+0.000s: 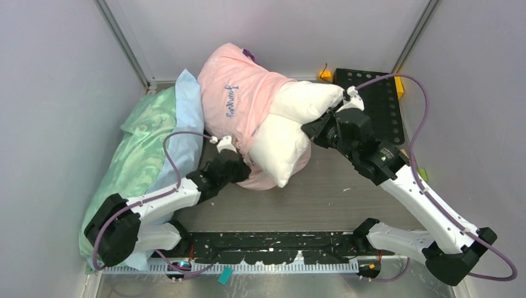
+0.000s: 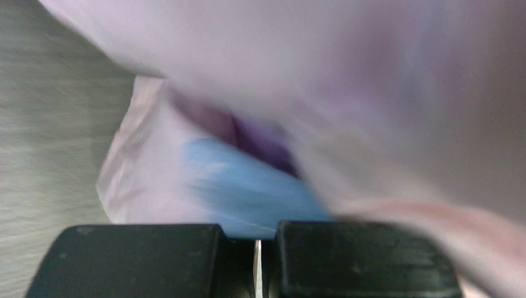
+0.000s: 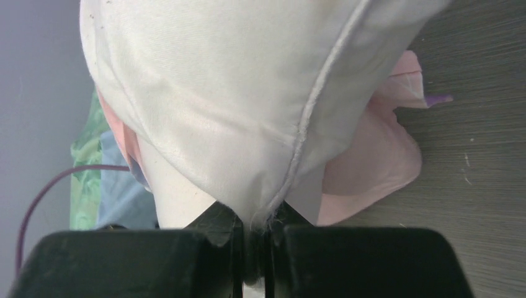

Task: Remove the pillowcase from the pillow

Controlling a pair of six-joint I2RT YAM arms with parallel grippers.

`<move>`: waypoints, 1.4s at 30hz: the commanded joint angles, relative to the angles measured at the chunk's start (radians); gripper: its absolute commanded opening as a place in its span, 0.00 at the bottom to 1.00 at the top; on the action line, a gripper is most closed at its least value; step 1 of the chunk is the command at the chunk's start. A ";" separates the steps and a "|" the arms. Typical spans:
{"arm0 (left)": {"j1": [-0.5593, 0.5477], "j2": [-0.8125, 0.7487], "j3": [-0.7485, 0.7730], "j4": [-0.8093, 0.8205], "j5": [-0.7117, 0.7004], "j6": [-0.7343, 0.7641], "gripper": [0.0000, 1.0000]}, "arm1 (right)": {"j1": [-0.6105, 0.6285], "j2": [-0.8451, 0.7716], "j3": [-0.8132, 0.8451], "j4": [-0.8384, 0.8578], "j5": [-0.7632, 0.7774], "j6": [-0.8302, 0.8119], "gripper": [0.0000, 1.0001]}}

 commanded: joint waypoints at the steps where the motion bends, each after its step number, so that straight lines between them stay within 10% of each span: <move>1: 0.142 -0.015 0.099 -0.318 0.024 0.146 0.00 | -0.031 -0.149 0.075 0.005 0.191 -0.139 0.00; 14: 0.175 -0.197 0.297 -0.544 -0.116 0.349 0.05 | -0.063 -0.255 -0.165 -0.235 0.432 -0.226 0.04; 18: 0.175 -0.204 0.408 -0.623 -0.001 0.457 0.30 | -0.064 -0.187 -0.140 -0.272 0.328 -0.264 0.66; 21: 0.175 -0.221 0.507 -0.702 0.036 0.504 0.49 | -0.066 -0.150 -0.080 -0.325 0.319 -0.299 0.82; 34: 0.175 -0.099 0.787 -0.784 0.197 0.534 0.90 | -0.065 -0.161 0.183 -0.472 0.264 -0.346 0.89; 42: 0.026 0.069 0.871 -0.673 0.184 0.504 0.91 | -0.065 -0.201 0.018 -0.443 0.096 -0.211 0.89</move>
